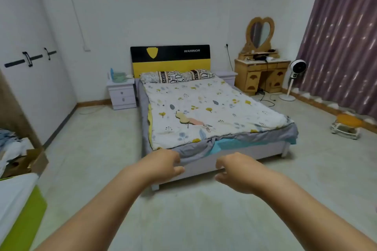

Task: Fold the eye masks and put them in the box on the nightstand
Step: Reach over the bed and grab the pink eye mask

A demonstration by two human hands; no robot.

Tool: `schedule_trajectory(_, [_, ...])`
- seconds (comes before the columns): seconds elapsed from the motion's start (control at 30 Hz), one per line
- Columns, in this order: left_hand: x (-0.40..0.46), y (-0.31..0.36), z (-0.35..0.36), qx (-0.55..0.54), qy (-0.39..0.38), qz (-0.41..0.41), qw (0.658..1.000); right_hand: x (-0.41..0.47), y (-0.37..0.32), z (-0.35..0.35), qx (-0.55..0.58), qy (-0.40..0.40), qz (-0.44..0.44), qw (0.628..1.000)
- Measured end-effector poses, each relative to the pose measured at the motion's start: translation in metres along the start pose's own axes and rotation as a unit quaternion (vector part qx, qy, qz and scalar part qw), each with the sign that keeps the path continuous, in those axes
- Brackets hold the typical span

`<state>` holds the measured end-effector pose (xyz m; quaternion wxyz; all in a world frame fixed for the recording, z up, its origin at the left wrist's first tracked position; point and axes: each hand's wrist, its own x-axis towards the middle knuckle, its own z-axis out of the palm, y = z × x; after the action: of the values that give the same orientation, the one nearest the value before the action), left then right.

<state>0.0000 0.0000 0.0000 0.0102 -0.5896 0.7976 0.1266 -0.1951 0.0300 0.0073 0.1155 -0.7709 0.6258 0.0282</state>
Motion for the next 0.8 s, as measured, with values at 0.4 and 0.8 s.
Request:
schedule_trajectory(0.4, [0.139, -0.037, 0.014, -0.022, -0.050, -0.047, 0.997, 0.147, 0.060, -0.002, -0.006, -0.045, 0.008, 0.999])
schedule_trajectory(0.8, [0.346, -0.137, -0.029, -0.035, -0.060, -0.050, 0.996, 0.360, 0.073, -0.029, 0.019, -0.040, 0.042, 0.998])
